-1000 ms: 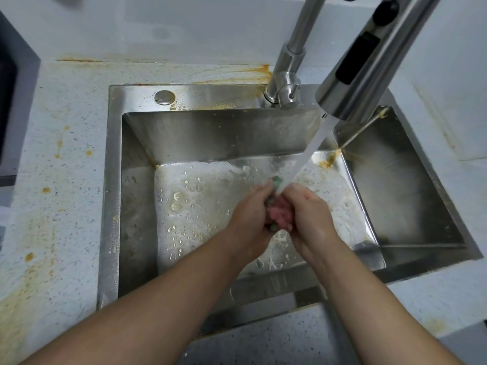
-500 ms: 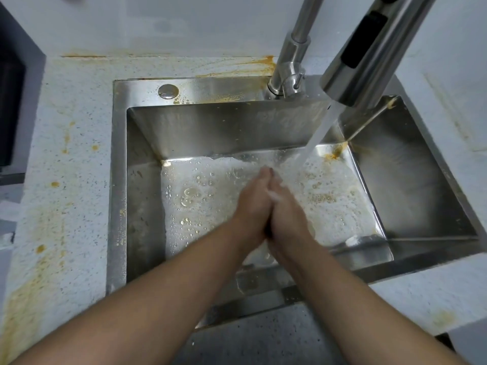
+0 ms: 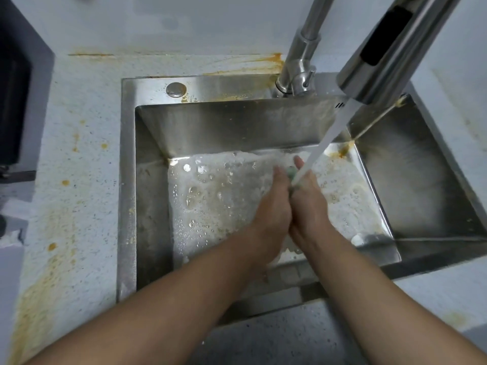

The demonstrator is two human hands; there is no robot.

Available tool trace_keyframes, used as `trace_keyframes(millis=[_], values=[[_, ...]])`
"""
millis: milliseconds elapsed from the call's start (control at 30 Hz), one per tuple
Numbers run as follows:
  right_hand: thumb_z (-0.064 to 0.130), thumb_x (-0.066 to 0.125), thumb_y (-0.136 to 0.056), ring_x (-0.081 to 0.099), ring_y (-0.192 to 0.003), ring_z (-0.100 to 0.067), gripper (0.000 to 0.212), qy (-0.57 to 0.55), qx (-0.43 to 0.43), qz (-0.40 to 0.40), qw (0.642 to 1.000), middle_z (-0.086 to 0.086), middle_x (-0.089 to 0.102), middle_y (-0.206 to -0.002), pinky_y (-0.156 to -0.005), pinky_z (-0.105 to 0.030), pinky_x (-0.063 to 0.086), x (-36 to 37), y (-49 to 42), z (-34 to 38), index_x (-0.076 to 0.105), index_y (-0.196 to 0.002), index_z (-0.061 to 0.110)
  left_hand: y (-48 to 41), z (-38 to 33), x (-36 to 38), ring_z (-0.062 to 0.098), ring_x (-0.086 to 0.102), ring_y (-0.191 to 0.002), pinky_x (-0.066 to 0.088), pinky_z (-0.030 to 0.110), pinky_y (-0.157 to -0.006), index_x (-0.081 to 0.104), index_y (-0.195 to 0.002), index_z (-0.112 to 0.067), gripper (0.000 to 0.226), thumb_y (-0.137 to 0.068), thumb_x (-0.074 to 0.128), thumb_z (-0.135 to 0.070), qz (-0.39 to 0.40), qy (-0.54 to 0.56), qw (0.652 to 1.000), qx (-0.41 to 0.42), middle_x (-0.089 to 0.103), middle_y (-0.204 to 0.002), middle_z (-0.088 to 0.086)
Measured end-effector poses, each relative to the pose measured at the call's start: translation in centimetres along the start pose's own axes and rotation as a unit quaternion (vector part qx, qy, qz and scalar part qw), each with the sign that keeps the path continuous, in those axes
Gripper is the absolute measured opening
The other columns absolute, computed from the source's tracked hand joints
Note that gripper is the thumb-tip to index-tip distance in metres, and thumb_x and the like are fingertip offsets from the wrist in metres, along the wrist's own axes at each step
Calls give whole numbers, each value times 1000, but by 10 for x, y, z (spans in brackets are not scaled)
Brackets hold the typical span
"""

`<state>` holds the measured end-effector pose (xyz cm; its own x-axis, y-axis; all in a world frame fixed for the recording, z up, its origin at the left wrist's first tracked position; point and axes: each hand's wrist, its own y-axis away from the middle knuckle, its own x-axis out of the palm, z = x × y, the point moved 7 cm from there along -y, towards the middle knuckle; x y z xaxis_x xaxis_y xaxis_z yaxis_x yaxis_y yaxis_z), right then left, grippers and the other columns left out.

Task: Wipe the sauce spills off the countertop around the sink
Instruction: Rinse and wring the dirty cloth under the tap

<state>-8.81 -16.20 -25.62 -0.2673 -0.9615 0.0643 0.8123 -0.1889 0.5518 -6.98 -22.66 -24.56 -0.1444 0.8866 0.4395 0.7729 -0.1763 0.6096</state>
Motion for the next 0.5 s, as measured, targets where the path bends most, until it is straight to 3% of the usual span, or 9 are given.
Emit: trace_keyframes(millis=[67,133,167,267,300,367,433,467,500], values=[[42,53,-105,71,-72,7,18,-5,2,27,1000,13,76,-86,-60,-12,54,11,8,-7,69,-106,33,-7,-1,0,22,61,-125,39,43,-115,71,-121,-16,80,-88,36,-80,-8,34,999,-14,68,-128,10],[51,54,-102,70,-69,9,29,6,10,12,1000,15,75,-77,-53,-9,51,13,10,-12,66,-111,25,-7,-8,-2,18,61,-123,41,39,-111,69,-123,-19,83,-85,36,-84,-8,-8,1000,-6,69,-128,5],[50,56,-102,74,-74,2,32,22,8,-4,1000,10,75,-80,-56,-13,54,9,6,-12,66,-110,21,-5,-10,-3,14,63,-117,44,35,-106,71,-118,-21,77,-88,33,-81,-2,-25,1000,7,71,-122,2],[24,62,-103,77,-82,-21,22,2,14,-30,999,-12,76,-99,-64,-29,60,3,3,-6,70,-107,5,-2,-17,-20,0,68,-74,47,24,-81,79,-72,-25,71,-105,24,-56,-37,-35,998,33,75,-78,-8],[18,61,-103,76,-76,-19,21,-13,20,-21,1000,-14,75,-102,-59,-28,59,3,4,-6,68,-111,-1,-1,-22,-30,-5,63,-69,43,20,-83,77,-74,-29,67,-107,24,-53,-61,-31,997,37,73,-78,-14],[12,58,-104,65,-59,-11,20,-30,36,10,999,-8,73,-88,-45,-23,47,7,6,-8,64,-115,-3,-10,-26,-46,-13,54,-72,35,10,-84,68,-100,-30,49,-107,24,-50,-76,-23,995,52,66,-91,-21],[9,55,-104,46,-49,-8,11,-41,43,32,998,-1,62,-72,-39,-20,30,10,7,-8,64,-111,6,-9,-27,-50,-20,52,-61,37,2,-68,59,-93,-29,43,-108,24,-48,-87,-48,994,44,58,-78,-26],[10,53,-105,39,-47,-7,11,-44,46,33,997,-1,56,-68,-39,-20,24,9,4,-8,64,-108,9,-9,-24,-53,-19,55,-66,39,4,-73,60,-99,-27,43,-108,23,-48,-97,-67,992,41,57,-81,-24],[11,51,-107,35,-45,-7,13,-42,46,31,998,0,51,-65,-38,-20,22,8,2,-8,63,-105,10,-9,-21,-53,-15,58,-85,38,10,-88,60,-114,-24,46,-108,23,-50,-93,-73,992,32,61,-96,-19]])
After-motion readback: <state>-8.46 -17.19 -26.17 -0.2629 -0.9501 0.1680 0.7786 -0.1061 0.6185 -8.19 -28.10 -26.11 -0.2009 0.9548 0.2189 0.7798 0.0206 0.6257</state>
